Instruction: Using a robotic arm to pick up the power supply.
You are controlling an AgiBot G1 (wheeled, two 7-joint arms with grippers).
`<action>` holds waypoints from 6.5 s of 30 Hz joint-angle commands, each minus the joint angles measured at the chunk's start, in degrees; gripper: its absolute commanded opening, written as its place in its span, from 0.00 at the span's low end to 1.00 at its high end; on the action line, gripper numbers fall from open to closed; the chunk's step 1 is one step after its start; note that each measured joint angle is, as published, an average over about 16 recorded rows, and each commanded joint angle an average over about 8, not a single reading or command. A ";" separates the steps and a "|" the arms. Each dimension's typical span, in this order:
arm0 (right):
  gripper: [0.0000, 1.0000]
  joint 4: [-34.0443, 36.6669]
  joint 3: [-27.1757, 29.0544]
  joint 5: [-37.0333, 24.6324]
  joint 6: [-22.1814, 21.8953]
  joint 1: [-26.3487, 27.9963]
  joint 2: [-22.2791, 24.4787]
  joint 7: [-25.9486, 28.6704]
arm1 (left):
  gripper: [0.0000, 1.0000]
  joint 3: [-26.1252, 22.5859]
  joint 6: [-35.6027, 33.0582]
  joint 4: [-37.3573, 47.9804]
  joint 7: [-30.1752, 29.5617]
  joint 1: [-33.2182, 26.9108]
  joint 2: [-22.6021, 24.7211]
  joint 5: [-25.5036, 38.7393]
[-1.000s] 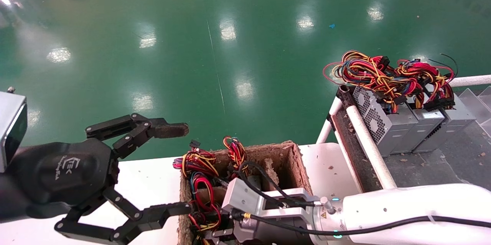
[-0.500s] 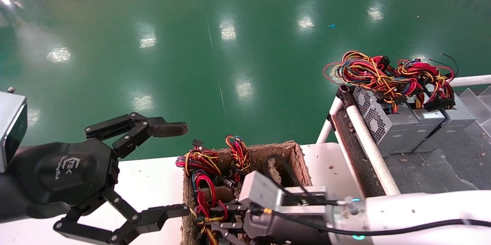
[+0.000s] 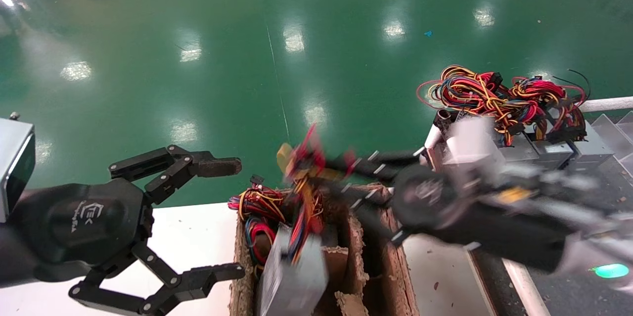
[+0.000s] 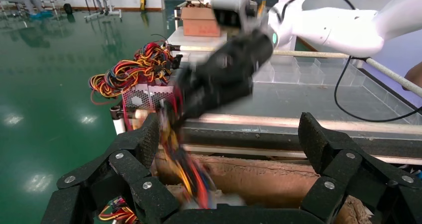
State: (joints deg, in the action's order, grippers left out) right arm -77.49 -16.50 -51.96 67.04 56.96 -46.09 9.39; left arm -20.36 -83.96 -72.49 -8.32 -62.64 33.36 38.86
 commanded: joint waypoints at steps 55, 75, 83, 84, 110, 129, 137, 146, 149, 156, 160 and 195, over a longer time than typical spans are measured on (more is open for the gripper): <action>0.00 5.10 80.19 -2.18 17.09 -47.39 23.13 -3.17 | 1.00 -0.04 0.01 0.00 0.02 -0.01 -0.01 -0.02; 0.00 0.12 79.75 -10.07 16.14 -51.60 23.07 -5.35 | 1.00 -0.05 0.02 0.00 0.02 -0.01 -0.02 -0.03; 0.00 -0.17 71.39 -7.16 11.45 -48.53 25.41 -7.83 | 1.00 -0.05 0.02 0.00 0.03 -0.01 -0.02 -0.04; 0.00 -0.18 70.19 -6.69 10.86 -48.12 25.75 -8.09 | 1.00 -0.06 0.02 0.00 0.03 -0.01 -0.02 -0.04; 0.00 -0.17 32.82 3.69 -8.15 -27.99 29.04 -14.25 | 1.00 -0.07 0.03 0.00 0.04 -0.02 -0.03 -0.05; 1.00 1.08 23.60 0.78 -14.39 -18.95 26.43 -10.92 | 1.00 -0.08 0.03 0.00 0.04 -0.02 -0.03 -0.06; 1.00 1.83 24.25 0.93 -14.52 -20.37 26.82 -10.52 | 1.00 -0.09 0.04 0.00 0.04 -0.02 -0.03 -0.06; 1.00 3.03 26.78 3.12 -13.27 -22.19 26.43 -11.47 | 1.00 -0.09 0.04 0.00 0.05 -0.02 -0.04 -0.06; 1.00 3.15 27.55 3.75 -12.64 -22.38 26.18 -12.76 | 1.00 -0.09 0.04 0.01 0.05 -0.02 -0.04 -0.07; 1.00 3.16 25.82 4.36 -10.00 -20.40 24.98 -12.96 | 1.00 -0.09 0.05 0.02 0.05 -0.01 -0.04 -0.08; 1.00 3.21 23.98 4.77 -7.93 -18.59 23.98 -11.92 | 1.00 -0.09 0.05 0.03 0.05 -0.02 -0.04 -0.08; 1.00 3.69 7.85 8.43 10.32 -2.66 15.12 -2.80 | 1.00 -0.12 0.06 0.03 0.07 -0.02 -0.05 -0.09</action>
State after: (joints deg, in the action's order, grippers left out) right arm -73.81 -8.19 -43.64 76.83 53.83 -30.72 6.32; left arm -20.48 -83.90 -72.46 -8.26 -62.66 33.31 38.77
